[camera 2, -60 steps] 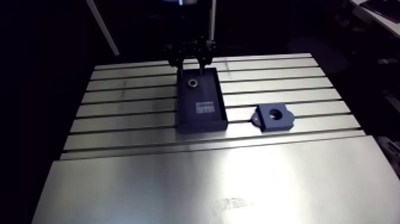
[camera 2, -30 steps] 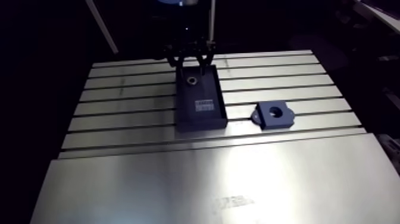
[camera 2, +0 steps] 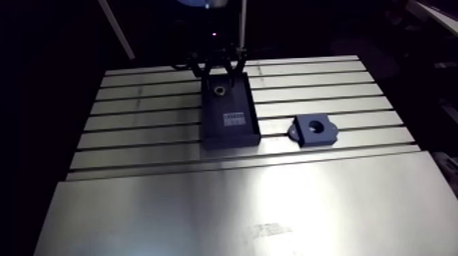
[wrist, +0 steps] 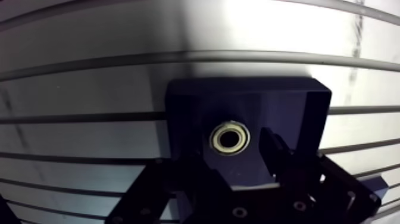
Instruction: Pick up the bearing and press it into the housing until flush.
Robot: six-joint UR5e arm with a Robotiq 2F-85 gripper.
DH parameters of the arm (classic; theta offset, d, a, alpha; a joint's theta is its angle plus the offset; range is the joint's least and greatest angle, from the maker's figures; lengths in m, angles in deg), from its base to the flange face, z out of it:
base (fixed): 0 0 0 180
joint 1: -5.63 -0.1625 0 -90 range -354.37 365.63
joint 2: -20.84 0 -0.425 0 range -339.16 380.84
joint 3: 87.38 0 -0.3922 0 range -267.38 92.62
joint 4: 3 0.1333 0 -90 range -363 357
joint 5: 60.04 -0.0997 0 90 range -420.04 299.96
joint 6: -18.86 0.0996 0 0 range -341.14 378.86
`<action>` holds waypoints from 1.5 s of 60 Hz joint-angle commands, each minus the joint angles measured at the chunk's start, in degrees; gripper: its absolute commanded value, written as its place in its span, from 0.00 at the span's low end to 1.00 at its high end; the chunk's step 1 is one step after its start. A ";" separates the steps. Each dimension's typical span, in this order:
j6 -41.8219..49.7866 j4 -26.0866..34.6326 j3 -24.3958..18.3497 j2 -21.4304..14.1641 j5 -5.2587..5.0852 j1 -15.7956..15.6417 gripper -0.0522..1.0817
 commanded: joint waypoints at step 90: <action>-0.27 -0.87 1.29 0.01 0.17 -0.24 0.40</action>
